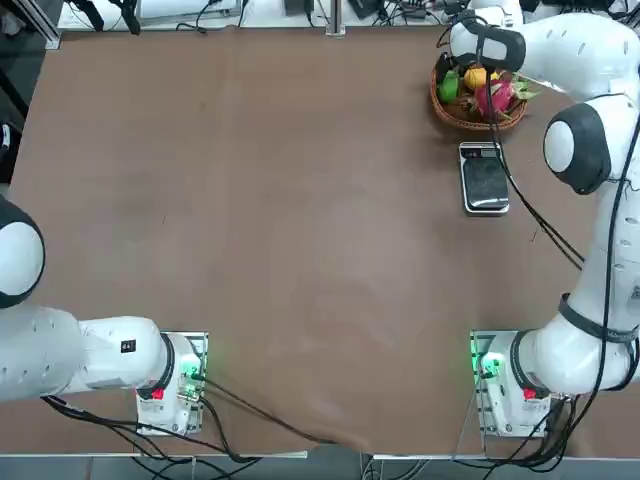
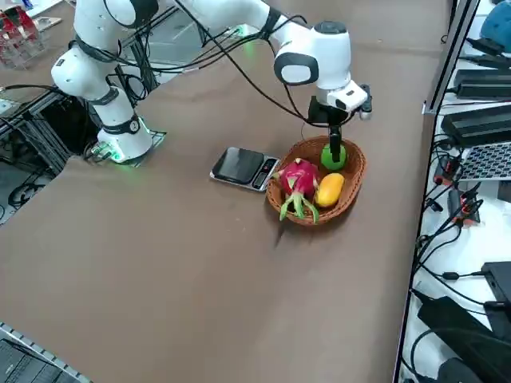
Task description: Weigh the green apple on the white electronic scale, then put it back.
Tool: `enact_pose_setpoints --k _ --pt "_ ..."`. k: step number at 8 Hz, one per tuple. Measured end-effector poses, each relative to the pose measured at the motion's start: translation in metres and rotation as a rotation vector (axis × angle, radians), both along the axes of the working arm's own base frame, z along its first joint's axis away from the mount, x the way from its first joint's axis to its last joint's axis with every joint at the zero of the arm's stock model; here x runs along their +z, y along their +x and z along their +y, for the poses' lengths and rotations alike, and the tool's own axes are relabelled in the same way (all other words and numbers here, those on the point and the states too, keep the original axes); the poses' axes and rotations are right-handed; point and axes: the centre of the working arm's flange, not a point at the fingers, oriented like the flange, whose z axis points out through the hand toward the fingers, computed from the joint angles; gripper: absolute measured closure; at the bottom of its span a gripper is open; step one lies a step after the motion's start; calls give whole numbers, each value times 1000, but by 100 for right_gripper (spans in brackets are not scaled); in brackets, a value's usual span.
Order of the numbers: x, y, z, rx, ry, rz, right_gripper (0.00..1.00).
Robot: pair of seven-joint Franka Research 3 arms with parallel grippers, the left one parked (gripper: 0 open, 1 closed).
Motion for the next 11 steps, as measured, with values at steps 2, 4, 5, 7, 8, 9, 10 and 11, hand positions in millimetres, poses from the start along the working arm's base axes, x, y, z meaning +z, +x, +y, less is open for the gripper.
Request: enact_pose_setpoints --k 2,4,5,7,8,9,10,11 --pt "-11 -1 0 0 -3 15 1" --pt "-18 -2 -1 0 -4 24 3" --pt "-22 -2 -1 0 -5 29 3" --pt "-27 -2 -4 -3 -8 33 5" --pt "-27 -1 -5 -5 -8 28 6" --pt "-26 -1 -5 -5 -8 23 7" --pt "-26 0 -5 -6 -8 19 12" --pt "-25 1 -6 -7 -8 16 19"
